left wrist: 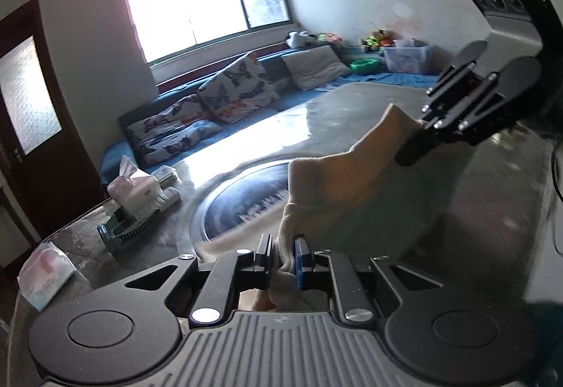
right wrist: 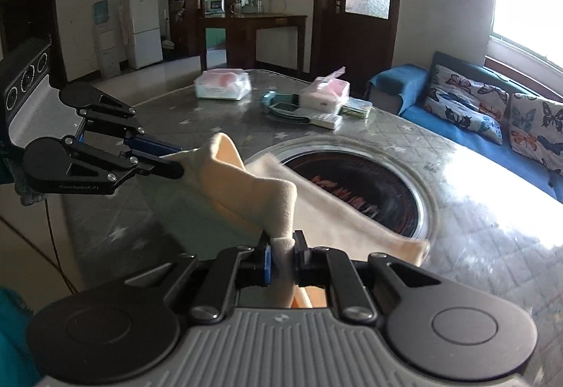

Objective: Fold clothes

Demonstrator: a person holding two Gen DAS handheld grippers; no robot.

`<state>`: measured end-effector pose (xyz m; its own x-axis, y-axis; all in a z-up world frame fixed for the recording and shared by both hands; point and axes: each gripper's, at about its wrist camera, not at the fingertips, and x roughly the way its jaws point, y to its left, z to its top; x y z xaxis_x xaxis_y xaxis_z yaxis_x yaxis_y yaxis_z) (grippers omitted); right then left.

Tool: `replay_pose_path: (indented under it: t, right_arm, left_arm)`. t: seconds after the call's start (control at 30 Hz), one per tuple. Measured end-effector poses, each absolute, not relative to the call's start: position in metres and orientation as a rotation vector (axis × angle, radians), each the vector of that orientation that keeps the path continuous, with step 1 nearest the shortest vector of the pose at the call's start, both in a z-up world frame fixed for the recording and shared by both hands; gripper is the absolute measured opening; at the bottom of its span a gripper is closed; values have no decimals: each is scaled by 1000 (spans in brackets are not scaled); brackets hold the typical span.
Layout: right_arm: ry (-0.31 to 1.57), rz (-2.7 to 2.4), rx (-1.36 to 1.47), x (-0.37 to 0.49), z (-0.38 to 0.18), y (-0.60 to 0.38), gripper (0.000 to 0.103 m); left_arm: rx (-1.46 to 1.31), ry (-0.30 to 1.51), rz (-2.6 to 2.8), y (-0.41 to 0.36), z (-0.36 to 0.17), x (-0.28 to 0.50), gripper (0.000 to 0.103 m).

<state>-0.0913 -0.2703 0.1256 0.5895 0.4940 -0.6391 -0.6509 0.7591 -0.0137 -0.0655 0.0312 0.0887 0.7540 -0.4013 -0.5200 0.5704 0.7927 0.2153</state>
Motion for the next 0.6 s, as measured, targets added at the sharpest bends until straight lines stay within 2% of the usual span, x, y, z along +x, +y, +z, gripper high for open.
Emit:
replay_pose_path:
  t: [0.07, 0.33, 0.6]
  right_arm:
    - [665, 663, -264, -69, 126, -269, 10]
    - [743, 588, -236, 18, 94, -260, 9]
    - [832, 534, -185, 48, 44, -266, 10]
  left_arm:
    - [371, 477, -523, 29, 88, -42, 10]
    - [286, 600, -450, 26, 56, 55, 9]
    - [190, 667, -407, 45, 40, 76, 11]
